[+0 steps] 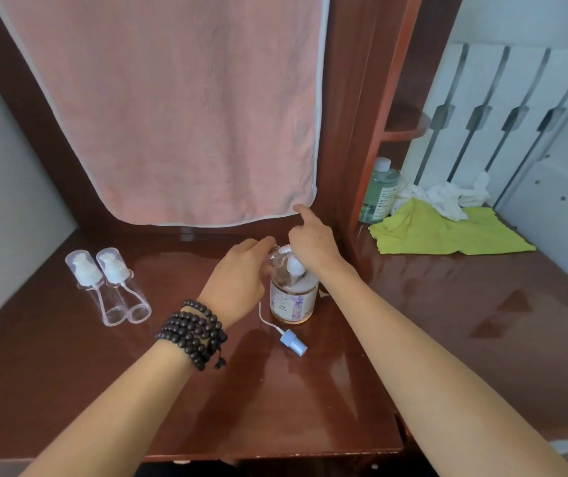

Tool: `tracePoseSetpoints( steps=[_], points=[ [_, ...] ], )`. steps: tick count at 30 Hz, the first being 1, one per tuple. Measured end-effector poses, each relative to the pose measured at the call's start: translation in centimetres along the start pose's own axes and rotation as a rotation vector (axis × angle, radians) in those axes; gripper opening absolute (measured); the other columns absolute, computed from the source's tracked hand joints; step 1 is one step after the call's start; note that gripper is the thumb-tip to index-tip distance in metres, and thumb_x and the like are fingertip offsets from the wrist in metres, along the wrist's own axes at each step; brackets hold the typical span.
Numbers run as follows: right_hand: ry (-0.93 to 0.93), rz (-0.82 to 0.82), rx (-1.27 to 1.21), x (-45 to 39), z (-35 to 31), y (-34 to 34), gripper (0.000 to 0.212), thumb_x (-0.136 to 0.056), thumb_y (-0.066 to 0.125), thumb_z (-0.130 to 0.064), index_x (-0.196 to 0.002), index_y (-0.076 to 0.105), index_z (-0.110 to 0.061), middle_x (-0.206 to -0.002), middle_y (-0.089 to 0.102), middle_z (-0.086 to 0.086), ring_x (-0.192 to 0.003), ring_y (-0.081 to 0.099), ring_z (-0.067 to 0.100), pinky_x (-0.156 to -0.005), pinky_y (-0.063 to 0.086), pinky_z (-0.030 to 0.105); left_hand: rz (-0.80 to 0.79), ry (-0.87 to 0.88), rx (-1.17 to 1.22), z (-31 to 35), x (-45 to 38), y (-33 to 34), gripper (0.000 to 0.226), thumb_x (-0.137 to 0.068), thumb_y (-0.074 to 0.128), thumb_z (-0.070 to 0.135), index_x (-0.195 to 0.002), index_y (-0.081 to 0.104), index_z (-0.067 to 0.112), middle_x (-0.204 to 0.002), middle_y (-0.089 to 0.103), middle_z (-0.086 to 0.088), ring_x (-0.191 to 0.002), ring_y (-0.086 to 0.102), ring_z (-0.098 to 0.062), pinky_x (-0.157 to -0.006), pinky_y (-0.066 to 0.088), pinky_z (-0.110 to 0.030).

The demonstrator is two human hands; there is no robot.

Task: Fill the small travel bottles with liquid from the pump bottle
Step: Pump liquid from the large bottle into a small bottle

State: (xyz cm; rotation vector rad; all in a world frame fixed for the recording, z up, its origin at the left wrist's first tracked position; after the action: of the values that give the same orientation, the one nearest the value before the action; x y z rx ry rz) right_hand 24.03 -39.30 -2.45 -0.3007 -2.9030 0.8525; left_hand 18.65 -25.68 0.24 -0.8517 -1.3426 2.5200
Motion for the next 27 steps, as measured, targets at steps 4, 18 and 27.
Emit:
tracePoseSetpoints(
  steps=[4, 18, 27],
  points=[
    [0.02, -0.012, 0.023, 0.5, 0.3, 0.1, 0.067, -0.096, 0.037, -0.013, -0.161, 0.028, -0.031, -0.149, 0.05, 0.014, -0.118, 0.057, 0.03, -0.101, 0.048, 0.046, -0.012, -0.018, 0.008, -0.1, 0.3, 0.2, 0.044, -0.09, 0.055, 0.001, -0.133, 0.05, 0.01, -0.107, 0.058, -0.01, -0.1, 0.058, -0.031, -0.084, 0.049, -0.044],
    [0.038, 0.003, 0.064, 0.4, 0.6, 0.0, 0.062, -0.099, 0.033, -0.015, -0.159, 0.03, -0.031, -0.141, 0.055, 0.015, -0.115, 0.059, 0.034, -0.097, 0.049, 0.045, 0.018, -0.011, -0.001, -0.1, 0.2, 0.2, 0.039, -0.087, 0.055, -0.001, -0.125, 0.054, 0.009, -0.099, 0.06, -0.01, -0.092, 0.059, -0.033, -0.077, 0.051, -0.048],
    [0.001, 0.006, 0.089, -0.1, -1.0, -0.8, 0.051, -0.103, 0.032, -0.021, -0.153, 0.034, -0.025, -0.125, 0.06, 0.016, -0.102, 0.064, 0.035, -0.09, 0.054, 0.046, 0.036, 0.028, -0.015, 0.4, -0.4, -1.0, 0.037, -0.089, 0.056, 0.003, -0.126, 0.053, 0.008, -0.102, 0.059, -0.011, -0.095, 0.058, -0.031, -0.081, 0.05, -0.046]
  ],
)
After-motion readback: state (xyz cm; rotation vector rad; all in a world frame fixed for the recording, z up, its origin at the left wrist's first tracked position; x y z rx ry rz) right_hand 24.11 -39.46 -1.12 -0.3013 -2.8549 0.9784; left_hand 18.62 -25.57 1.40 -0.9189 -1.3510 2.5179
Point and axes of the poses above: each hand's wrist, its own x-axis away from the middle knuckle, its own y-axis out of the palm, z = x × y, the point moved 10 cm from there along -x, towards the middle knuckle
